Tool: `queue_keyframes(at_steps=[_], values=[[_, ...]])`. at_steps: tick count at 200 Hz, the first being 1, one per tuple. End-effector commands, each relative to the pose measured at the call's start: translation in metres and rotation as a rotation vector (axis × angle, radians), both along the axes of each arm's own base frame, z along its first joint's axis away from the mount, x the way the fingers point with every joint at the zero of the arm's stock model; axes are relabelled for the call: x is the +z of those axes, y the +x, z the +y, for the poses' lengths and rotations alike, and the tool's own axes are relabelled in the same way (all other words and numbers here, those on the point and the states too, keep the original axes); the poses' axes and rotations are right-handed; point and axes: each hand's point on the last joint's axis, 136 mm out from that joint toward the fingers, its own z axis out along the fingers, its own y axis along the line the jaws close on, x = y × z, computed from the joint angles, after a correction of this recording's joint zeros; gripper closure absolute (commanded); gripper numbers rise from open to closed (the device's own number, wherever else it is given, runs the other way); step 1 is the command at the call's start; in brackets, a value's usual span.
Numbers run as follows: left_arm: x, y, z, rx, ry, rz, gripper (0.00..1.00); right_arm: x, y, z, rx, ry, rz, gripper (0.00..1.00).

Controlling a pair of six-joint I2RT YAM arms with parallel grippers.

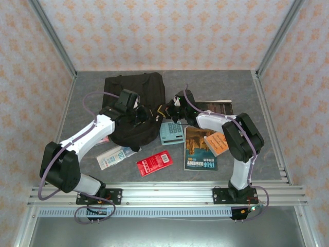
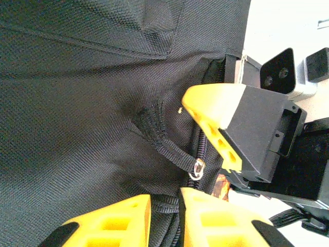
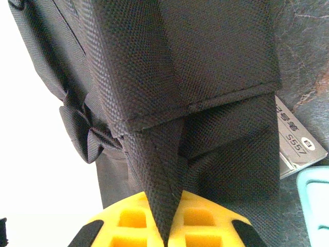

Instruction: Pack the student bag

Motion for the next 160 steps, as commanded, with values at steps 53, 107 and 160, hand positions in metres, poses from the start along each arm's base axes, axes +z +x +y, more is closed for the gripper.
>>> queue_keyframes(at_steps=[53, 107, 160], values=[[-0.012, -0.005, -0.003, 0.009, 0.011, 0.035, 0.64, 0.031, 0.008, 0.001, -0.016, 0.048, -0.089, 1.00], [-0.033, -0.010, -0.005, 0.076, -0.055, 0.123, 0.44, 0.038, 0.007, 0.000, -0.018, 0.055, -0.103, 1.00], [-0.036, 0.001, -0.020, 0.099, -0.148, 0.154, 0.44, 0.041, 0.006, 0.005, -0.007, 0.061, -0.109, 1.00]])
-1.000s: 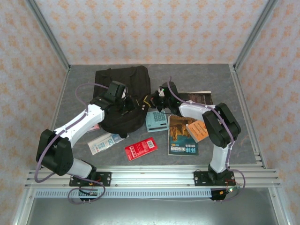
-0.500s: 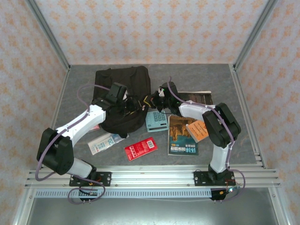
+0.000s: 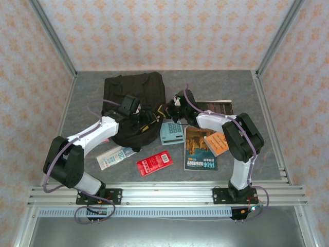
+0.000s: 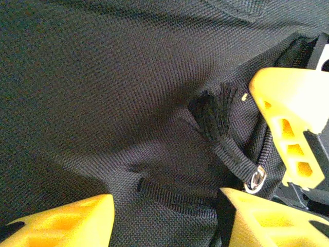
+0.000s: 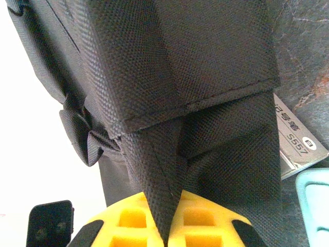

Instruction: Pack the student bag

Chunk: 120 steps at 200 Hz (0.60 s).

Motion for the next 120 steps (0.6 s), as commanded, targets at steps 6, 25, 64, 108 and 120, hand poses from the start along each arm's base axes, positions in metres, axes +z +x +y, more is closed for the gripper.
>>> queue_keyframes(at_steps=[6, 25, 64, 108, 120], values=[[0.005, 0.013, -0.011, 0.024, -0.065, -0.004, 0.44, 0.040, 0.005, 0.007, 0.000, 0.061, -0.106, 1.00], [0.011, 0.022, -0.012, 0.027, -0.056, -0.021, 0.44, 0.040, 0.004, 0.009, 0.005, 0.062, -0.106, 1.00], [0.018, 0.036, -0.015, 0.025, -0.045, -0.052, 0.61, 0.043, 0.003, 0.010, 0.009, 0.072, -0.113, 1.00], [0.026, 0.047, -0.013, 0.014, -0.008, -0.087, 0.84, 0.041, 0.004, 0.009, 0.009, 0.066, -0.114, 1.00], [0.028, 0.049, -0.012, 0.010, -0.002, -0.095, 0.88, 0.040, 0.003, 0.009, 0.009, 0.065, -0.113, 1.00]])
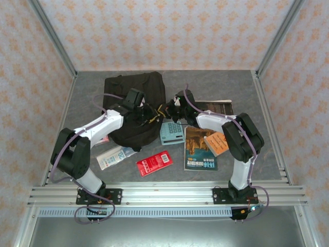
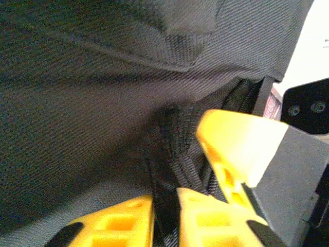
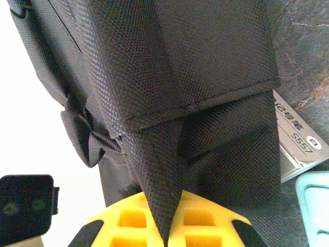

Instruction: Pack the student bag

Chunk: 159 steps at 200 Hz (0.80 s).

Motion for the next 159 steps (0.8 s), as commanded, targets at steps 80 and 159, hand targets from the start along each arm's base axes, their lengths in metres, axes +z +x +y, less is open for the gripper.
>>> queue_keyframes(at_steps=[80, 159], values=[[0.011, 0.006, 0.009, -0.023, 0.052, -0.069, 1.00, 0.037, 0.005, 0.006, 0.006, 0.041, -0.120, 1.00], [0.016, -0.014, 0.024, -0.022, 0.091, -0.088, 1.00, 0.029, 0.014, -0.009, -0.056, -0.015, -0.119, 1.00]])
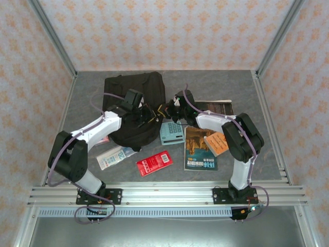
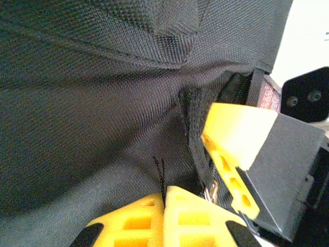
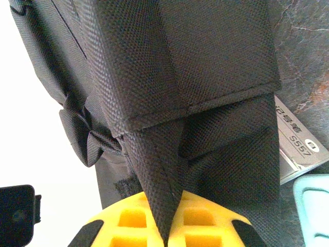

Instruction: Pack the student bag

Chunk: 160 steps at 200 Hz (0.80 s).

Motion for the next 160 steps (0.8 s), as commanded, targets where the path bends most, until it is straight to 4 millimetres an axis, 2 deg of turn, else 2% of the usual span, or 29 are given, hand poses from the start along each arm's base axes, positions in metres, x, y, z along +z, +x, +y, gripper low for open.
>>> queue_keyframes(at_steps=[1, 73, 126, 160], values=[[0.010, -0.006, 0.015, 0.011, 0.042, -0.037, 1.00, 0.031, 0.012, -0.008, -0.050, 0.004, -0.101, 1.00], [0.010, -0.024, 0.025, -0.009, 0.078, -0.043, 1.00, 0.032, 0.018, -0.016, -0.070, -0.019, -0.104, 1.00], [0.024, -0.032, 0.030, -0.031, 0.095, -0.093, 1.00, 0.028, 0.020, -0.020, -0.083, -0.043, -0.102, 1.00], [0.036, -0.029, 0.026, -0.057, 0.093, -0.144, 1.00, 0.035, 0.020, -0.011, -0.054, 0.008, -0.111, 1.00]])
